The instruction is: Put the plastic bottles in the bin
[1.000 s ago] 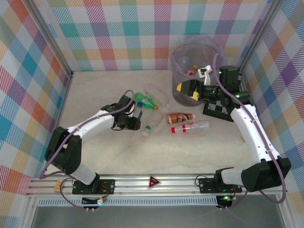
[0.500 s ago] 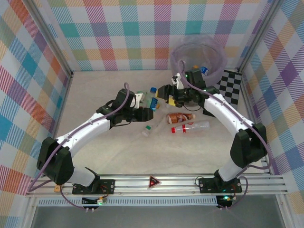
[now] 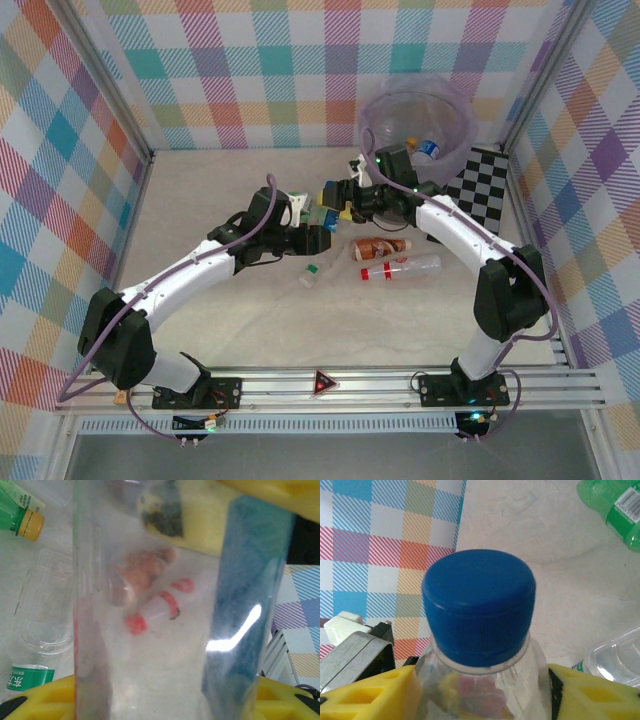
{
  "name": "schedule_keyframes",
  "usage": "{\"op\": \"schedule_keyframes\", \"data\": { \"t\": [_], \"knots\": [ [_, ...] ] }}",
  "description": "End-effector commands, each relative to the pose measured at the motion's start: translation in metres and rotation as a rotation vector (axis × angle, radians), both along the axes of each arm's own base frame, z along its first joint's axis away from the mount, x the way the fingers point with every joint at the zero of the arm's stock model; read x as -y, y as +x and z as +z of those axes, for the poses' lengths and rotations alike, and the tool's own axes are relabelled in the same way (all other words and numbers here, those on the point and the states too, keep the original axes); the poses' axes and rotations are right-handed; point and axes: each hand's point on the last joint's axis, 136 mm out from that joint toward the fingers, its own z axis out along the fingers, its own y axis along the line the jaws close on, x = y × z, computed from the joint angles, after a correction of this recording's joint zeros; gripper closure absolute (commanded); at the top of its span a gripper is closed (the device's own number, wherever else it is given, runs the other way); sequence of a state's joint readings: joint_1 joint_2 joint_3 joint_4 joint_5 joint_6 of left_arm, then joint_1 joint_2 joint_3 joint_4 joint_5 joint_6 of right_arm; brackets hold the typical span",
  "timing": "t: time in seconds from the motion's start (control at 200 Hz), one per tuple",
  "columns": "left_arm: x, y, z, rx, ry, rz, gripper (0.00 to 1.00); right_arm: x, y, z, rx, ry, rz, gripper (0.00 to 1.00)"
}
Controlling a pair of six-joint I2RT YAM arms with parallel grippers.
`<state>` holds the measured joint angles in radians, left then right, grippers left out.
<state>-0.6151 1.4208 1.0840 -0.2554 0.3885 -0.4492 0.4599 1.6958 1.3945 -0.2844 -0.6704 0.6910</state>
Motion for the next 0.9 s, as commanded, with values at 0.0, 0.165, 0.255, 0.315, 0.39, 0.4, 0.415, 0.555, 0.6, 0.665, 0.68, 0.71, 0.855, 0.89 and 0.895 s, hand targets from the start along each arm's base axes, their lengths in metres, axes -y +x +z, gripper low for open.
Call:
{"op": "schedule_keyframes", "data": {
  "t": [0.0,0.165,0.255,0.315,0.39,0.4,0.415,0.555,0.6,0.665,0.68,0.71,0.855,0.89,0.895],
  "knots": [
    [0.008,0.006,0.015,0.067,-0.028,-0.003,0.49,-0.003,0.005,0.001,0.003,0.002,-0.006,0.41],
    [0.005,0.007,0.014,0.077,-0.03,0.019,0.41,-0.003,0.005,0.008,0.013,0.008,-0.007,0.49],
    [0.003,0.008,0.017,0.09,-0.032,0.03,0.33,-0.001,0.006,0.015,0.032,0.007,-0.015,0.5],
    [0.002,0.006,0.022,0.092,-0.034,0.027,0.24,0.001,0.007,0.021,0.05,0.001,-0.024,0.51],
    [-0.001,0.002,0.028,0.1,-0.027,0.023,0.16,0.004,0.007,0.031,0.082,-0.008,-0.028,0.52],
    [-0.002,0.001,0.028,0.1,-0.026,0.023,0.15,0.004,0.007,0.033,0.087,-0.01,-0.029,0.52],
    [-0.003,0.001,0.03,0.105,-0.024,0.025,0.14,0.006,0.008,0.036,0.095,-0.013,-0.032,0.52],
    [-0.013,-0.006,0.034,0.121,0.0,0.036,0.04,0.022,0.007,0.062,0.175,-0.07,-0.054,0.54],
    [-0.017,-0.011,0.03,0.099,0.015,0.038,0.01,0.03,0.008,0.072,0.206,-0.09,-0.068,0.54],
    [-0.018,-0.016,0.034,0.096,0.001,0.03,0.0,0.044,0.01,0.085,0.248,-0.123,-0.094,0.54],
    [-0.018,-0.017,0.035,0.096,-0.001,0.03,0.0,0.047,0.01,0.09,0.261,-0.128,-0.1,0.54],
    [-0.02,-0.018,0.036,0.098,-0.004,0.031,0.0,0.054,0.01,0.097,0.282,-0.14,-0.111,0.54],
    [-0.028,-0.024,0.041,0.12,0.004,0.047,0.0,0.084,0.014,0.138,0.4,-0.173,-0.172,0.55],
    [-0.03,-0.023,0.039,0.123,0.01,0.056,0.0,0.09,0.015,0.149,0.433,-0.176,-0.185,0.55],
    [-0.031,-0.023,0.039,0.124,0.01,0.058,0.0,0.092,0.015,0.151,0.437,-0.176,-0.187,0.55]
  ]
}}
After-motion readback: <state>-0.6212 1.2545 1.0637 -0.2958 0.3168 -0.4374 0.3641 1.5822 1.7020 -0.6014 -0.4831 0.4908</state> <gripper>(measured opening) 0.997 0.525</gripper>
